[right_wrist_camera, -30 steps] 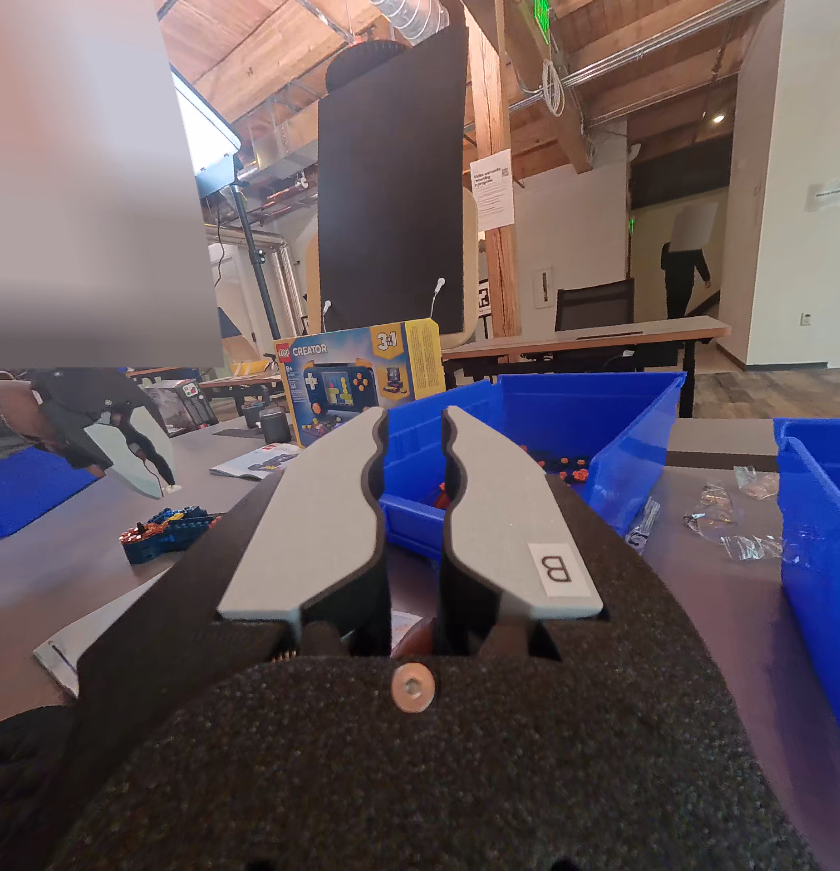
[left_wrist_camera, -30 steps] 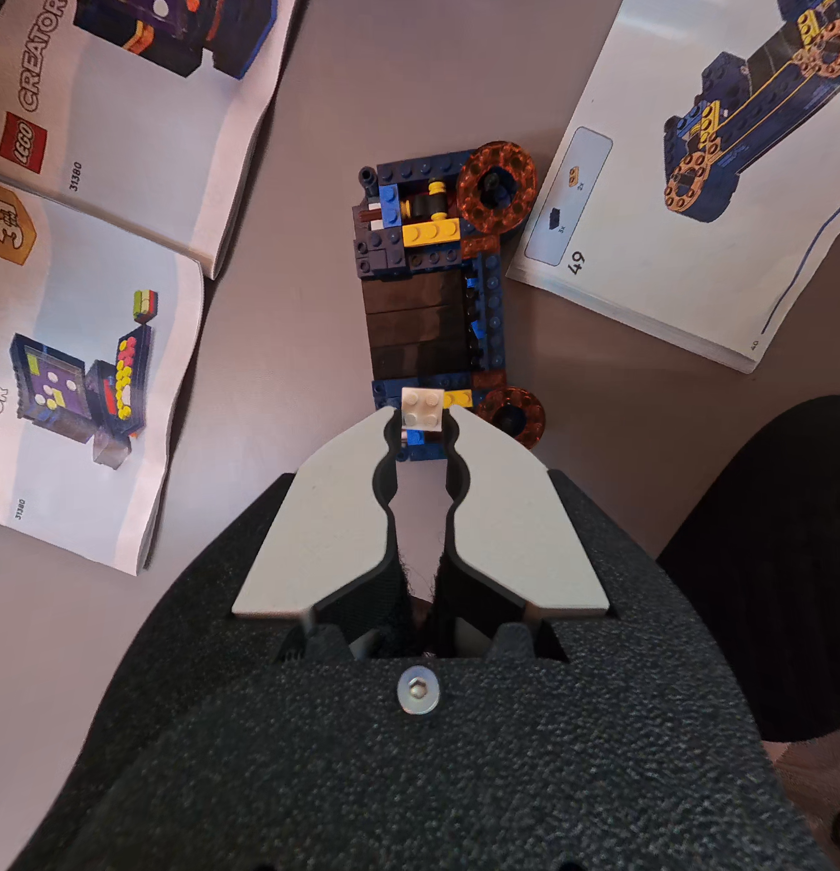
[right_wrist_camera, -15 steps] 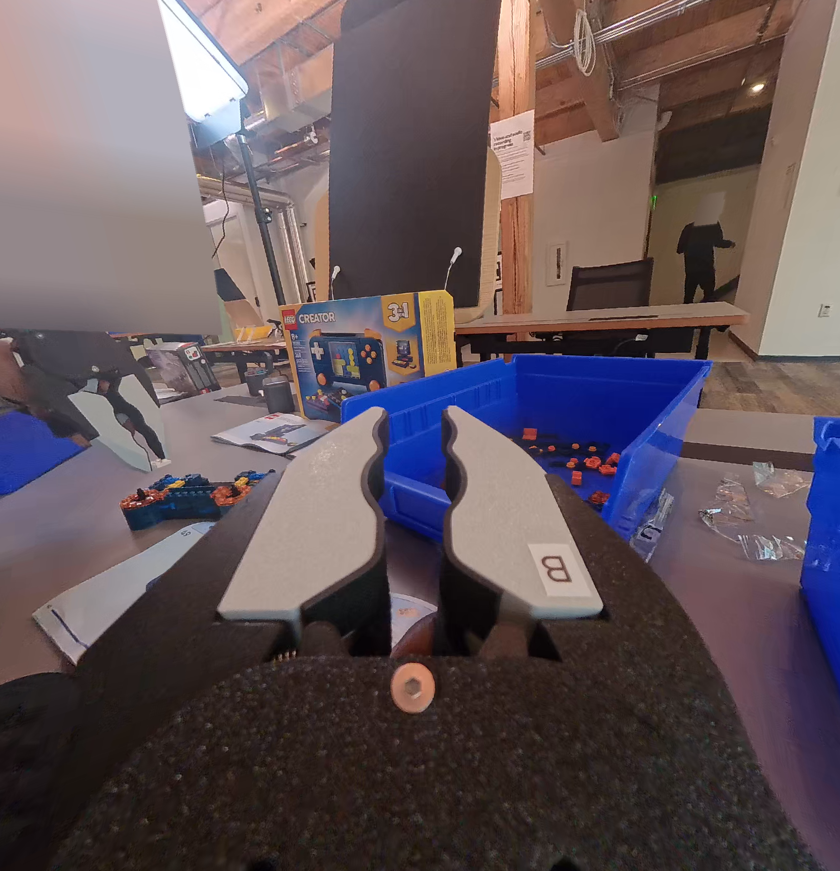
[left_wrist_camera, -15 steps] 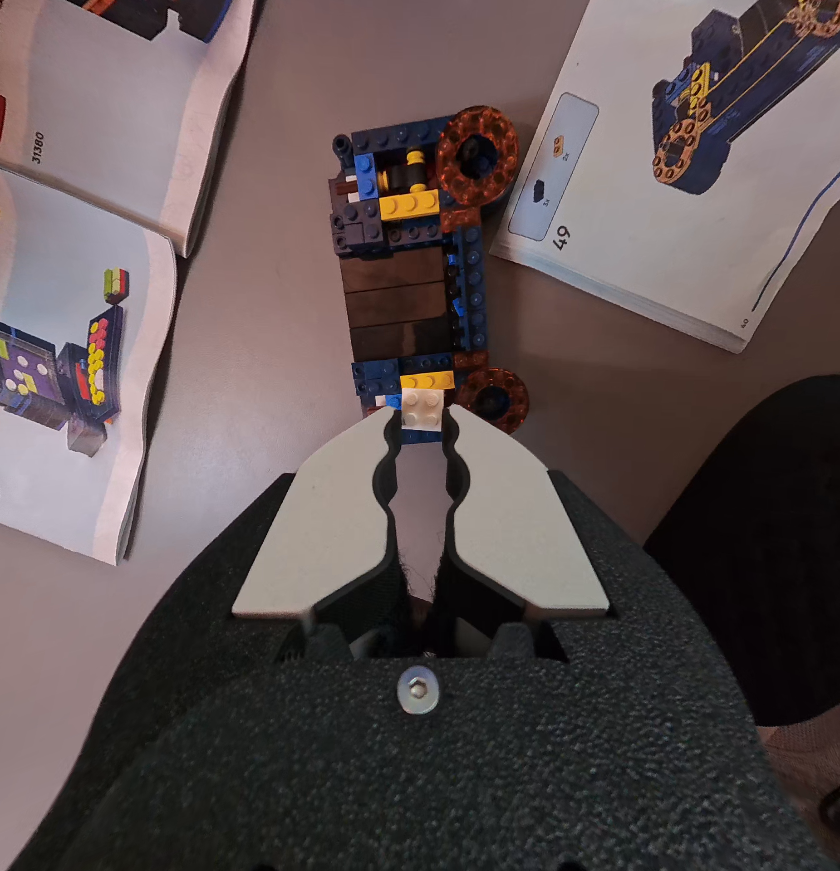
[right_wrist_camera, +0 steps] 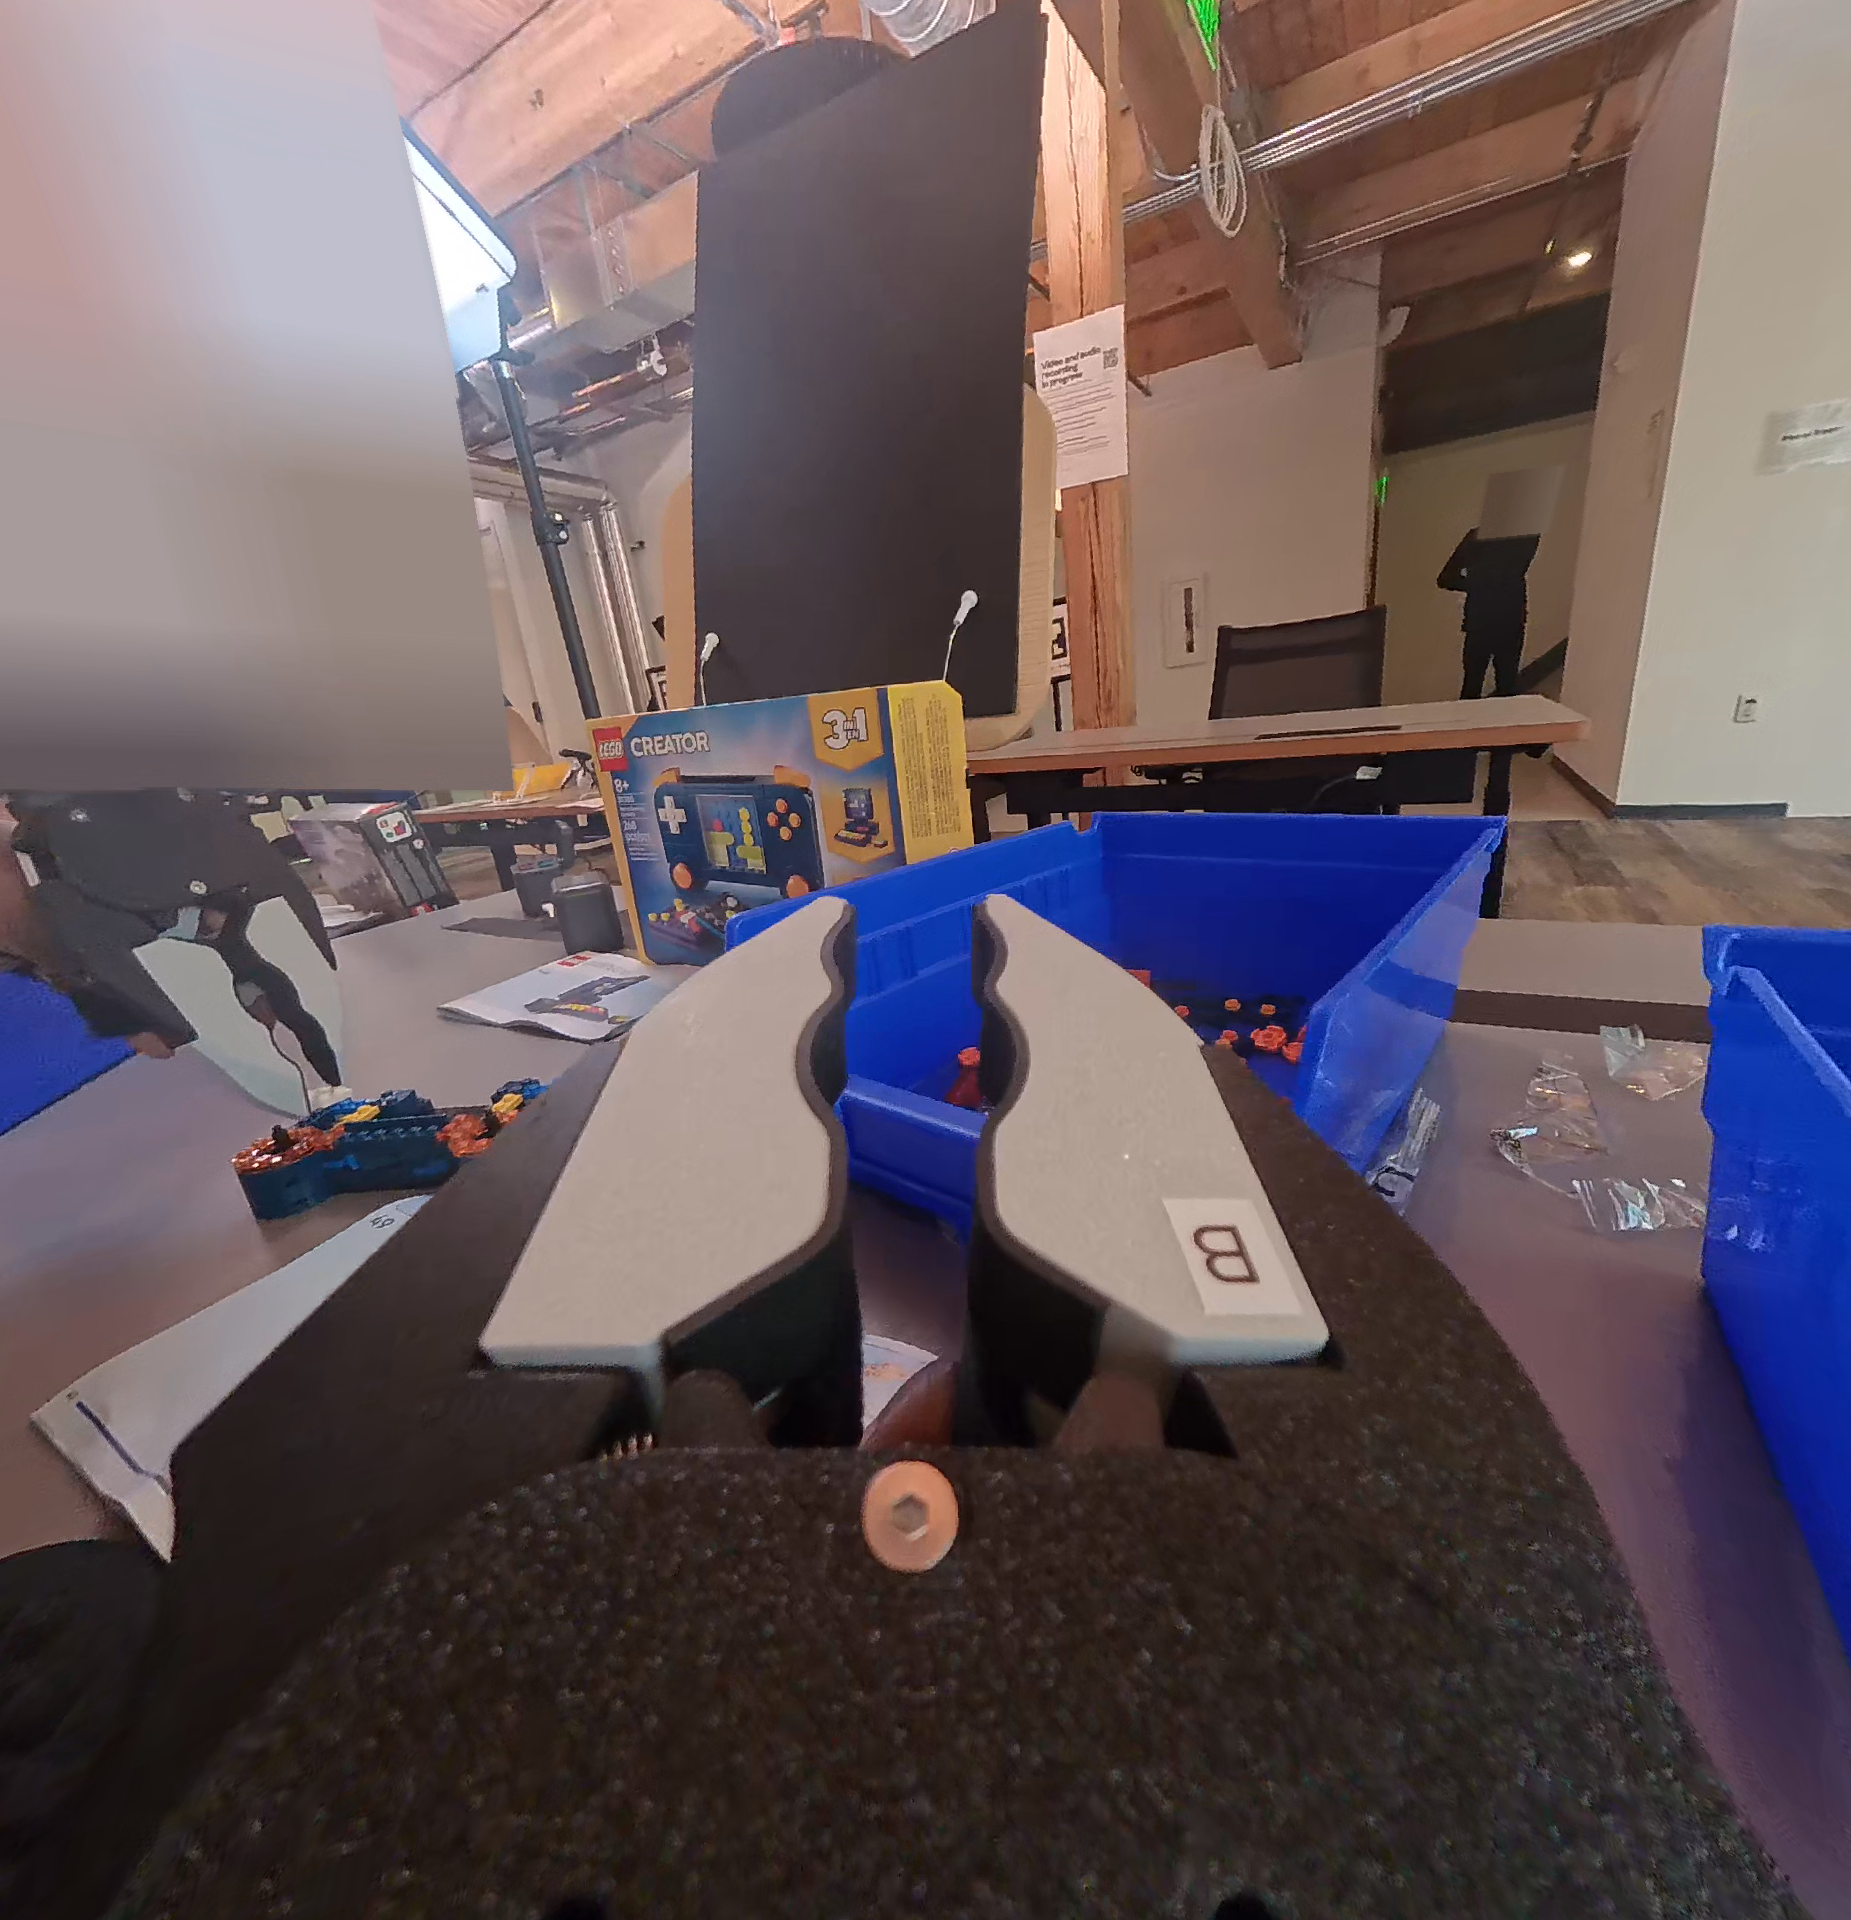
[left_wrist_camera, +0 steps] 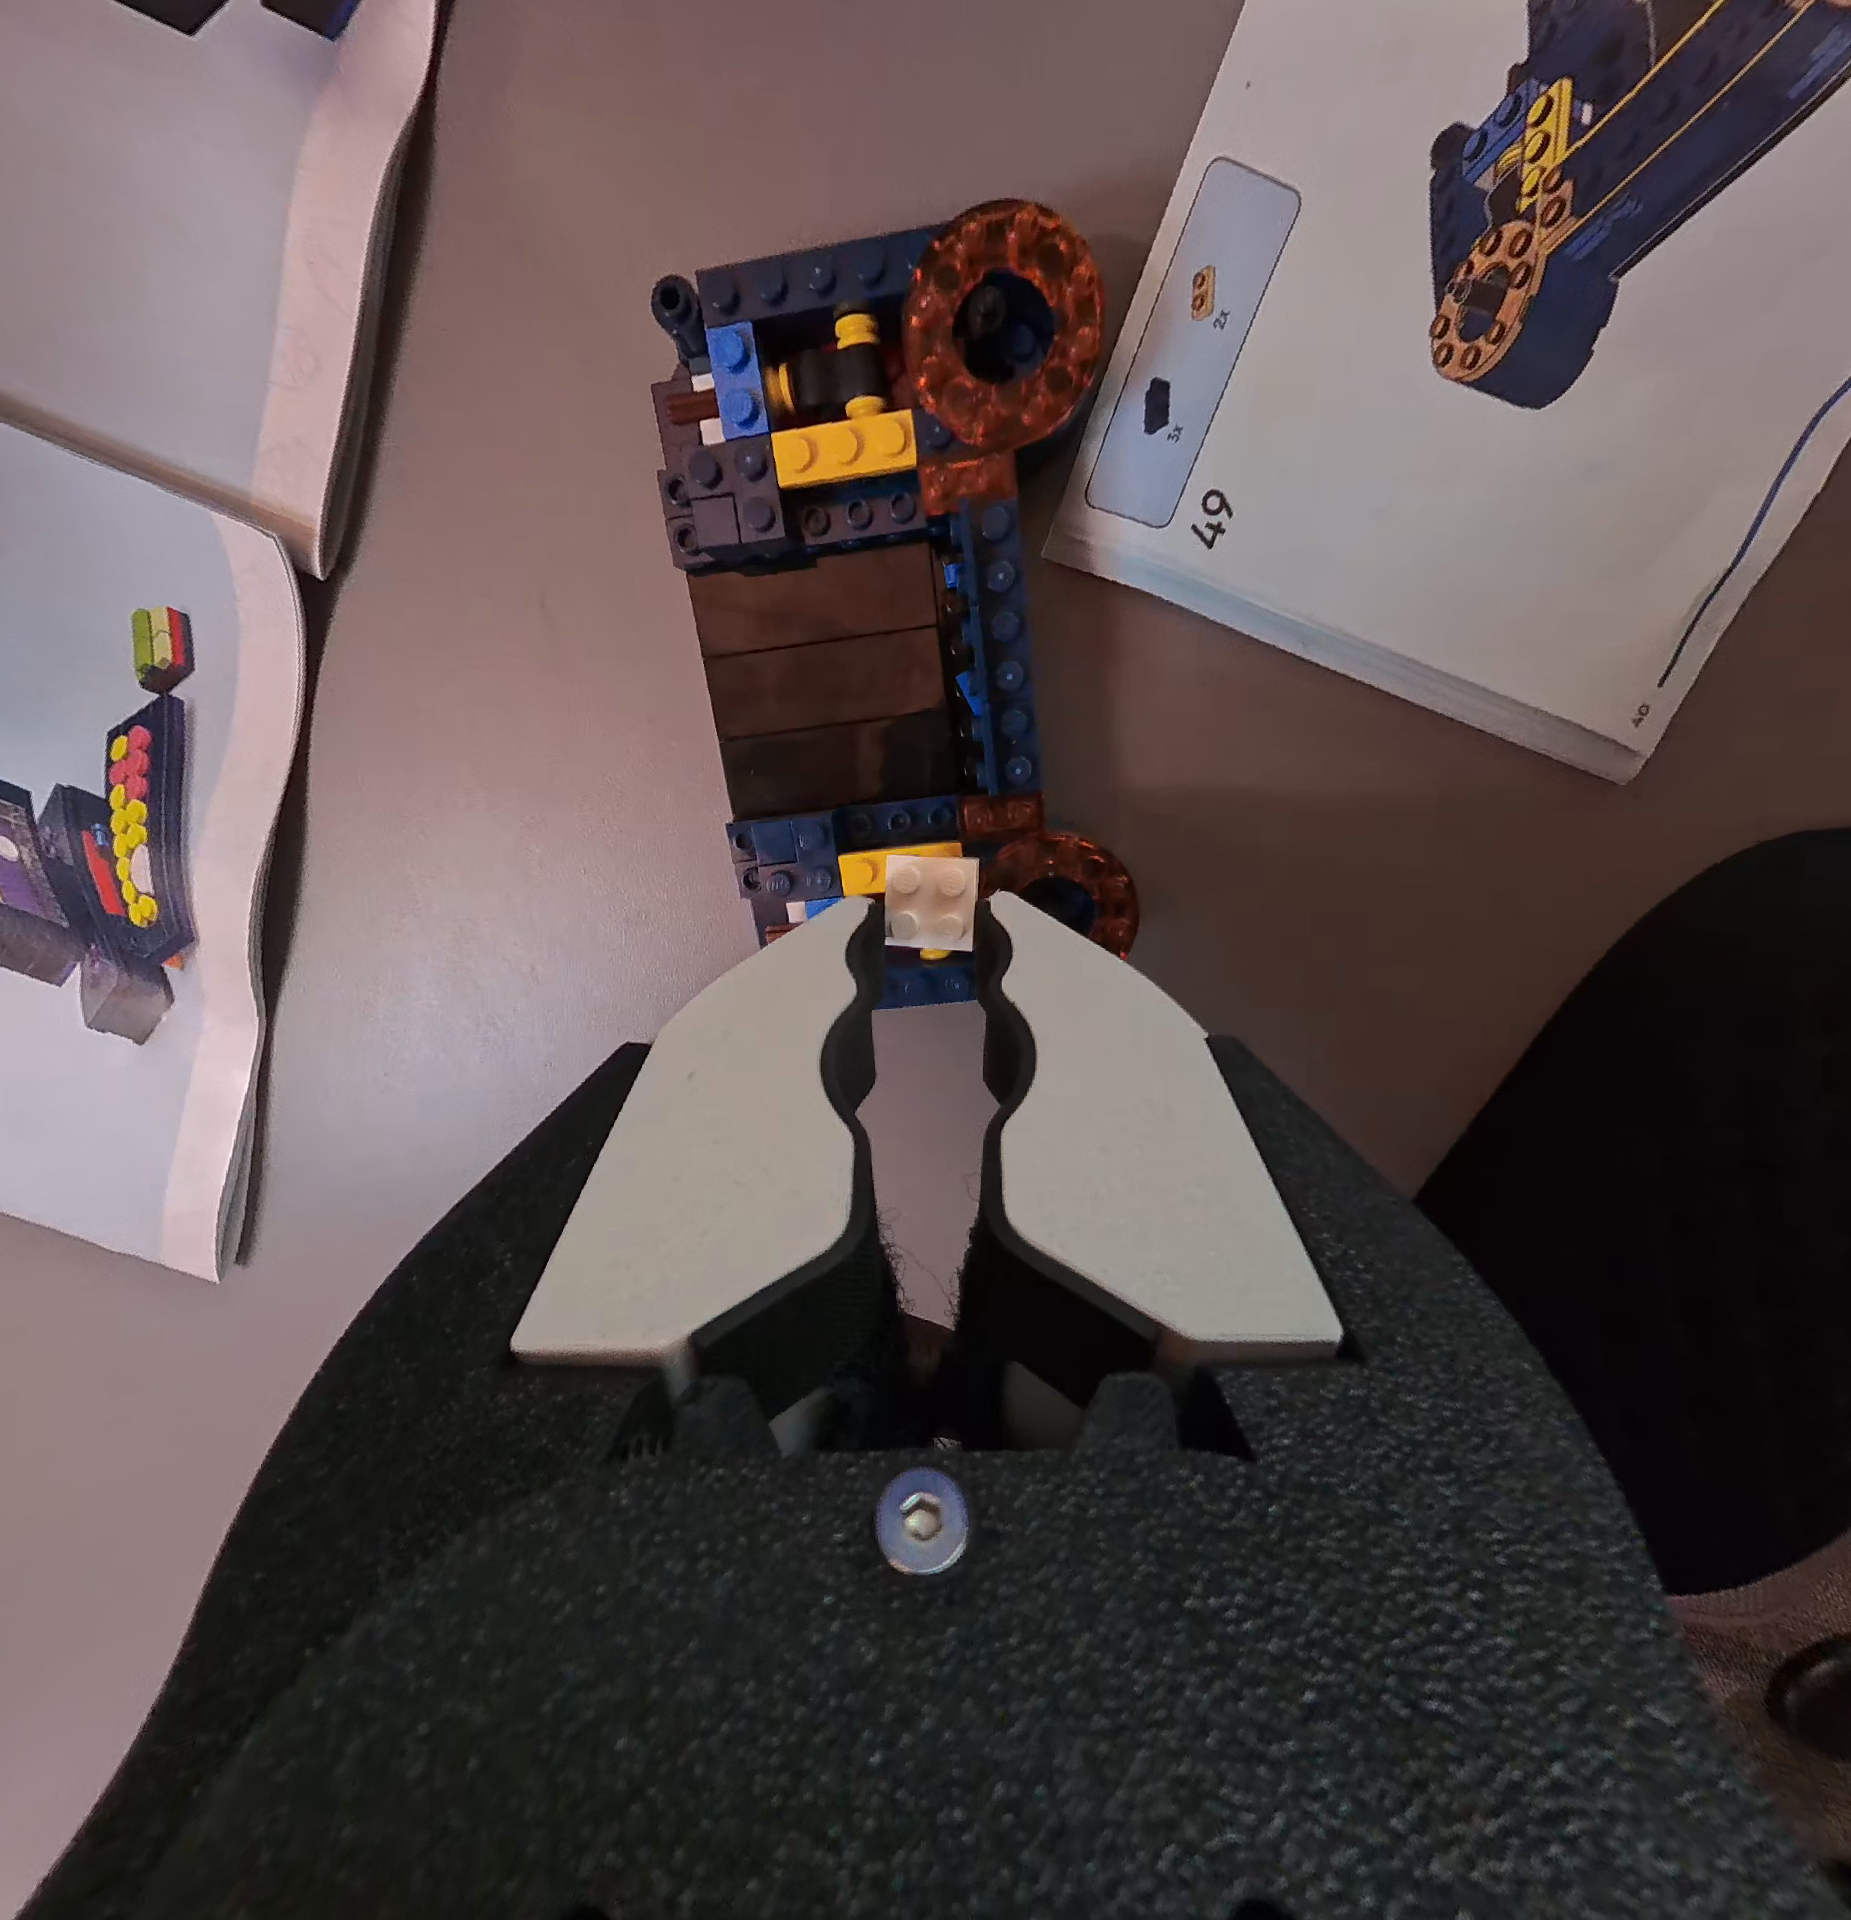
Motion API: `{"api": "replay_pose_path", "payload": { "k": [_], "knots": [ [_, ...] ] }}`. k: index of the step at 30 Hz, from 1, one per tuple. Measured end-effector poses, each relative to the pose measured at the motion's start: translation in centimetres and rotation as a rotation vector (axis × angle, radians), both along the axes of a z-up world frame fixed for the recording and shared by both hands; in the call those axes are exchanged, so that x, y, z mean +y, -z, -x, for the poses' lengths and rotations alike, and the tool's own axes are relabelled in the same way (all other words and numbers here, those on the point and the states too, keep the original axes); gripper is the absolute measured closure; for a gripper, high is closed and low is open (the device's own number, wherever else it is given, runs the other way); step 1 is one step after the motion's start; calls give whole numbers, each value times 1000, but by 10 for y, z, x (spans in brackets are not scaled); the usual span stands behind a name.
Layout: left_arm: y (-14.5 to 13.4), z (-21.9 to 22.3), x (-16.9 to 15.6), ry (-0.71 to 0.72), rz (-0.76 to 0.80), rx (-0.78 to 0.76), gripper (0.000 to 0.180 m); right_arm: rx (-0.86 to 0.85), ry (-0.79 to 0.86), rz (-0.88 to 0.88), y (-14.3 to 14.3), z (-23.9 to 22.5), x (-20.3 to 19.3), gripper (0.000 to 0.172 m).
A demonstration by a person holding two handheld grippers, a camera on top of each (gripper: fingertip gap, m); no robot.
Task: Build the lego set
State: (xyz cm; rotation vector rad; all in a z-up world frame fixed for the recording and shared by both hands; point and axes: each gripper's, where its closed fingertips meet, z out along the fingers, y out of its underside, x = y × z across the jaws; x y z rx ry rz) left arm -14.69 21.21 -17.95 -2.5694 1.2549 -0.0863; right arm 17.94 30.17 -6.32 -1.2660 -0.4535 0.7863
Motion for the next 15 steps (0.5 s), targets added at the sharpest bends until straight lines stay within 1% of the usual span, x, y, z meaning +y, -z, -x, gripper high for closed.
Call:
{"api": "replay_pose_path", "payload": {
  "k": [15],
  "knots": [
    [3, -3, 3, -1, 8, -5, 165, 3, -5, 19, 2, 1, 1, 152]
  ]
}}
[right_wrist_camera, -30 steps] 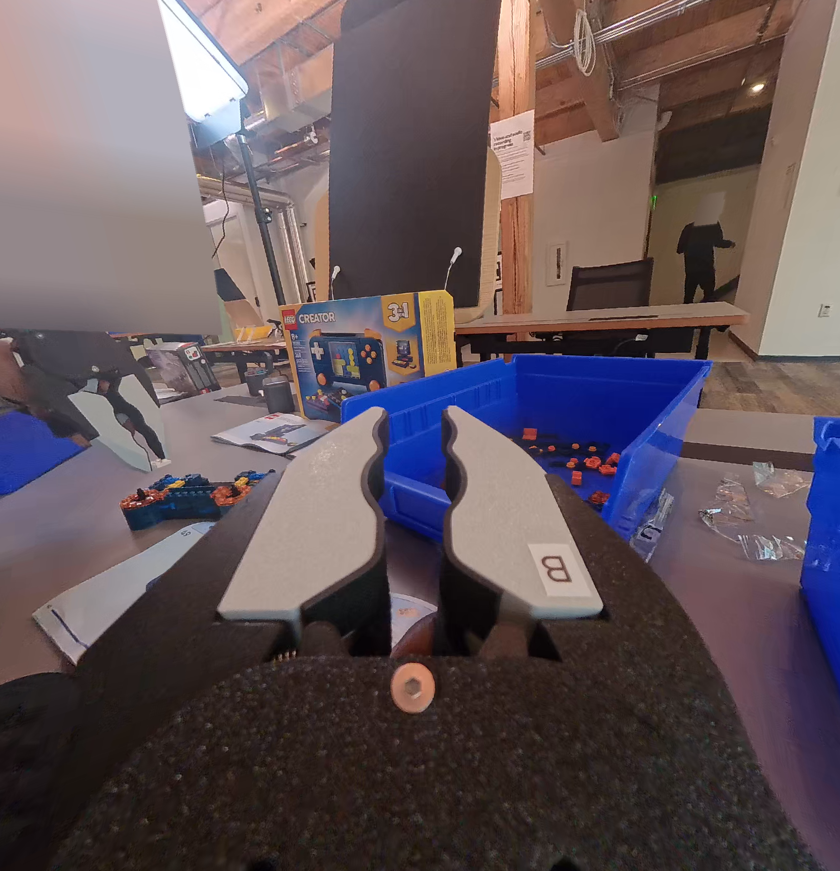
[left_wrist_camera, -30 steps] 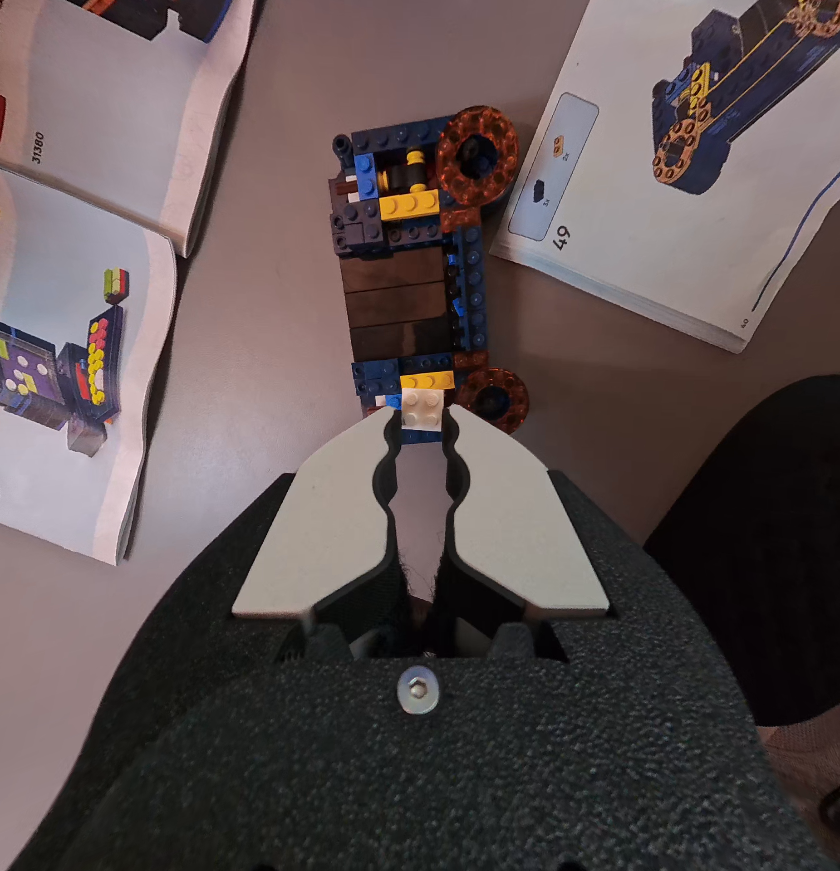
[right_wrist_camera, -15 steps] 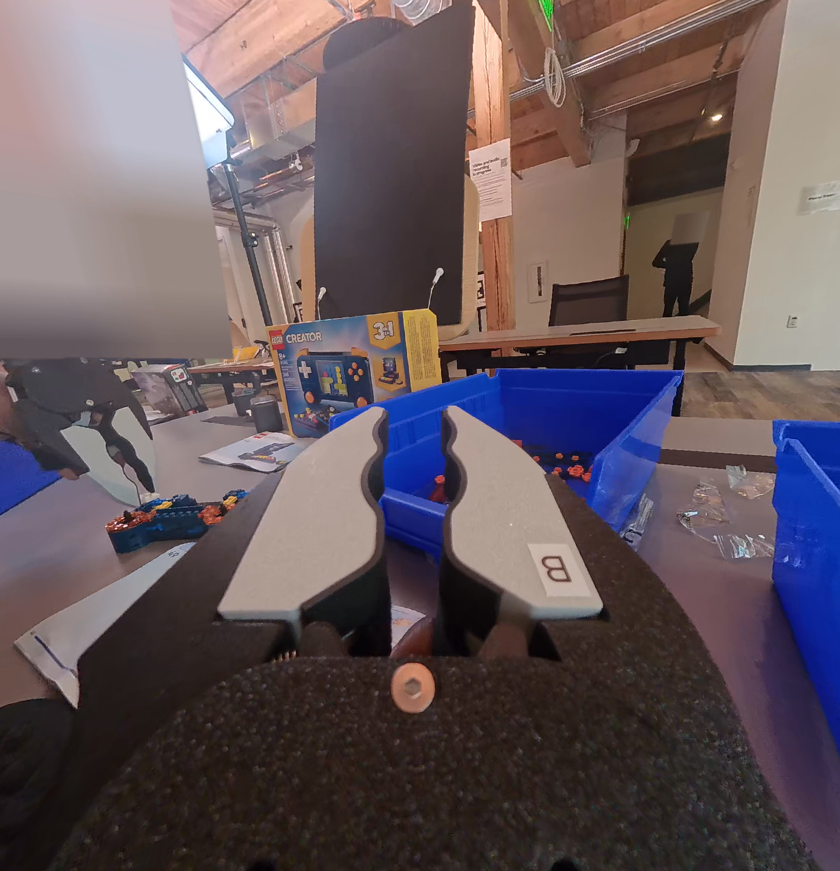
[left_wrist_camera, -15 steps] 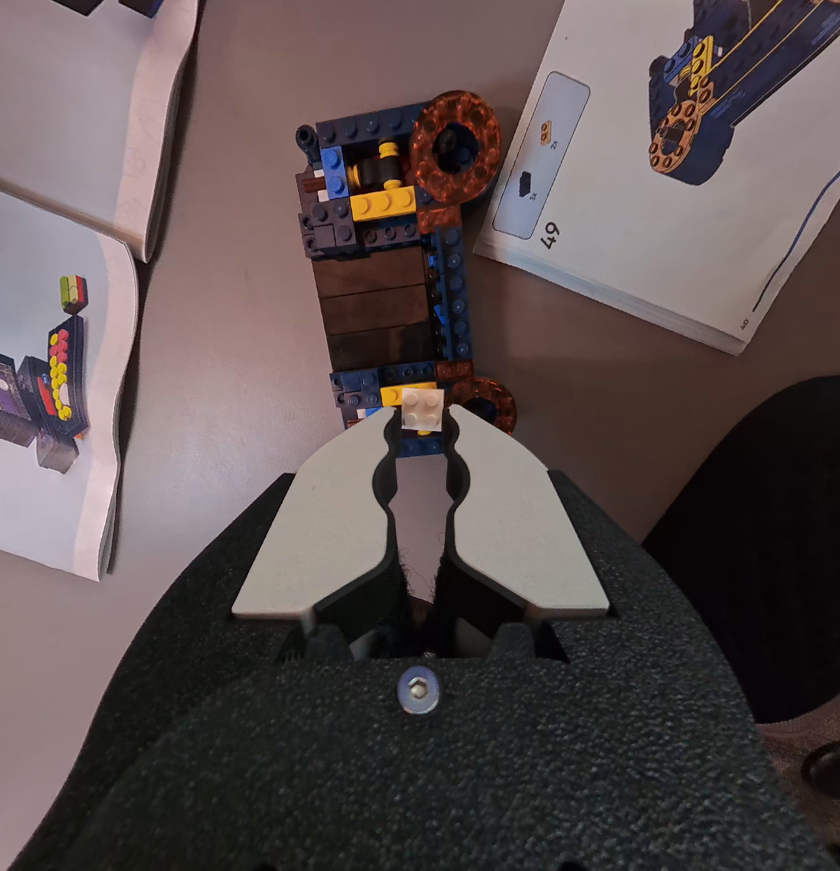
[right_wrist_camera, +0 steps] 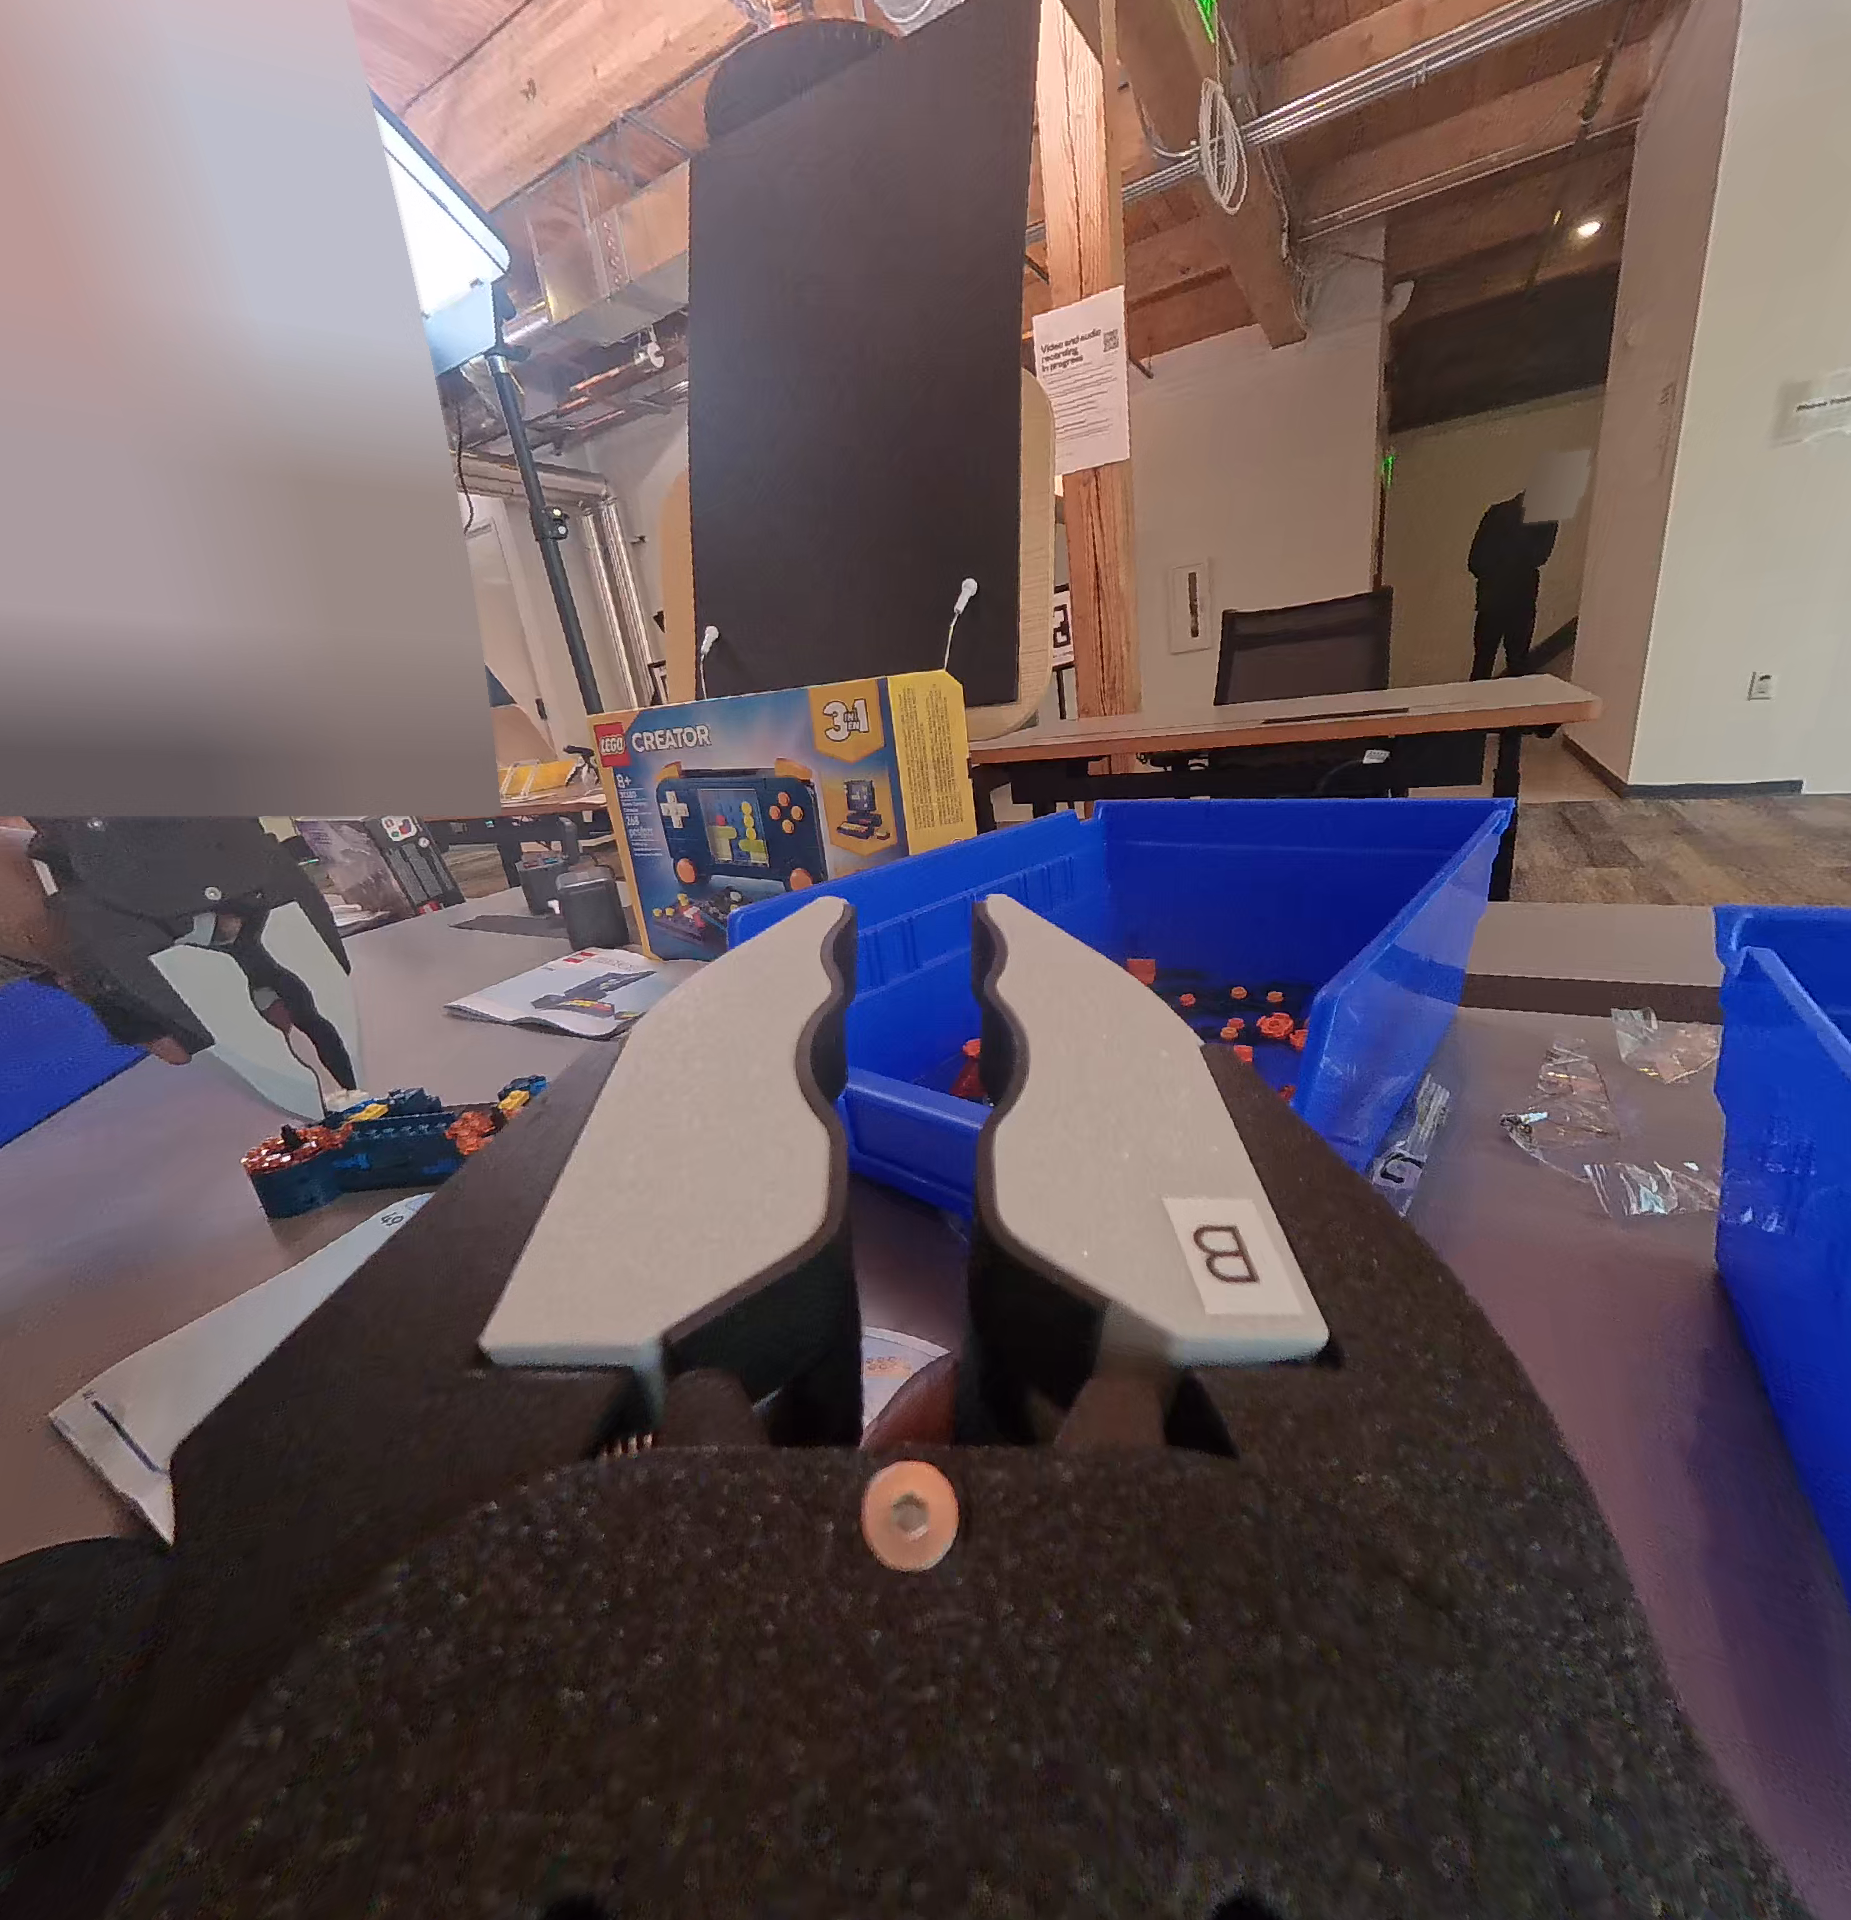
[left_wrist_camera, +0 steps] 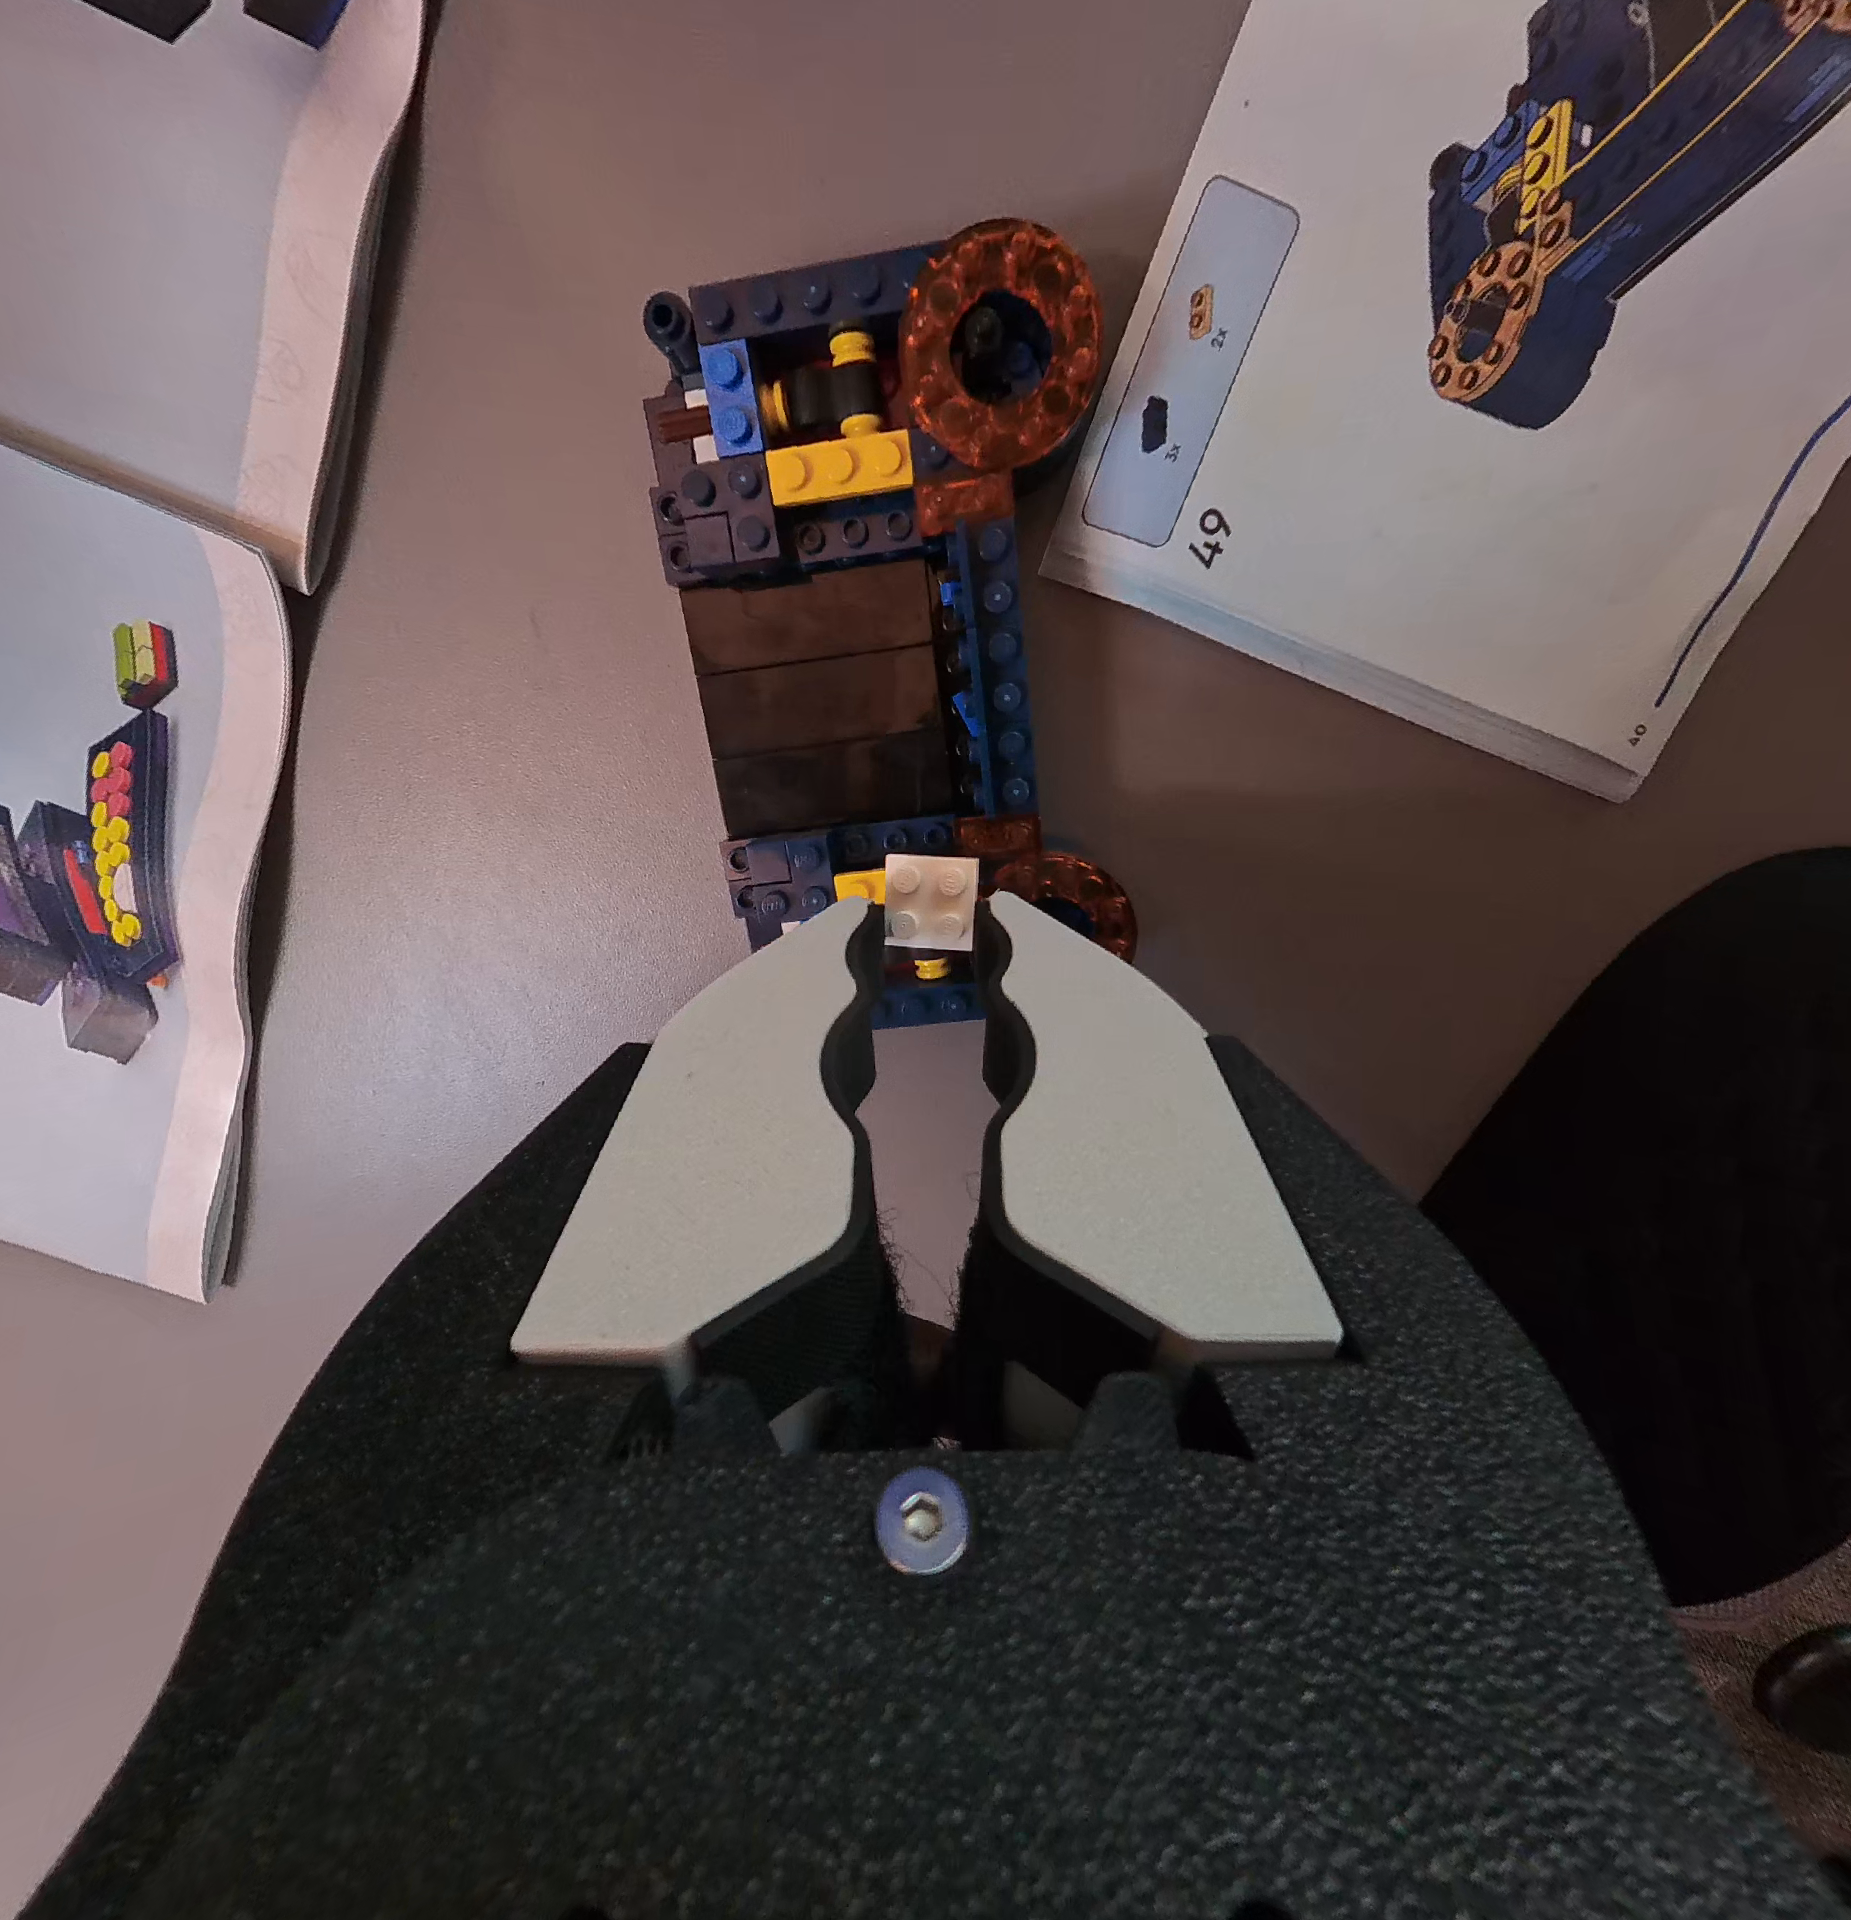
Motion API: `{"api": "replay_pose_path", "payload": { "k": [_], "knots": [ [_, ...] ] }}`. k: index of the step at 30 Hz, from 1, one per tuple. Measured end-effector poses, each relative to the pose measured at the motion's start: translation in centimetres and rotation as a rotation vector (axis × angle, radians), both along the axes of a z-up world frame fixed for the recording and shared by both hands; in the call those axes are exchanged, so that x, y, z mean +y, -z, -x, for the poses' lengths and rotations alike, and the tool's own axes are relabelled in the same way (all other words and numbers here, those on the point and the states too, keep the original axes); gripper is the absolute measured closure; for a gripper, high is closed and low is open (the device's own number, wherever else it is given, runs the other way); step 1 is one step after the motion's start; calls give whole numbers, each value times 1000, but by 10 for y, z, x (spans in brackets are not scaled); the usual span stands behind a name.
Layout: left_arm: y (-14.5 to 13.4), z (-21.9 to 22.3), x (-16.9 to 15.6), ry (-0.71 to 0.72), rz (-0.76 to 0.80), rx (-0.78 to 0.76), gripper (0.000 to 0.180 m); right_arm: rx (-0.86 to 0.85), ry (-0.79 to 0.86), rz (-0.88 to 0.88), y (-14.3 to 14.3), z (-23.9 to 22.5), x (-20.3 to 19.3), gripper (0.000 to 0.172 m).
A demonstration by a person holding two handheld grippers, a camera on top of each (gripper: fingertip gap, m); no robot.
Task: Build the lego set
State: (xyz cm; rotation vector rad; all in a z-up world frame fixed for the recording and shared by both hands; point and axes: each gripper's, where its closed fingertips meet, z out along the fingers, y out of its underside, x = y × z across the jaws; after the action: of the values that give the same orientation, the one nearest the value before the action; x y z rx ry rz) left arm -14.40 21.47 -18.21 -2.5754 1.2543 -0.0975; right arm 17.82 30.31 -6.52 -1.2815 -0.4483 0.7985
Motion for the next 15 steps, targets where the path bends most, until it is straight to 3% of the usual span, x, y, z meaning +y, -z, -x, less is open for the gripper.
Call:
{"api": "replay_pose_path", "payload": {
  "k": [15],
  "knots": [
    [-1, 3, 0, -14, -5, -20, 165, -4, -4, 15, 2, 1, 1, 152]
  ]
}}
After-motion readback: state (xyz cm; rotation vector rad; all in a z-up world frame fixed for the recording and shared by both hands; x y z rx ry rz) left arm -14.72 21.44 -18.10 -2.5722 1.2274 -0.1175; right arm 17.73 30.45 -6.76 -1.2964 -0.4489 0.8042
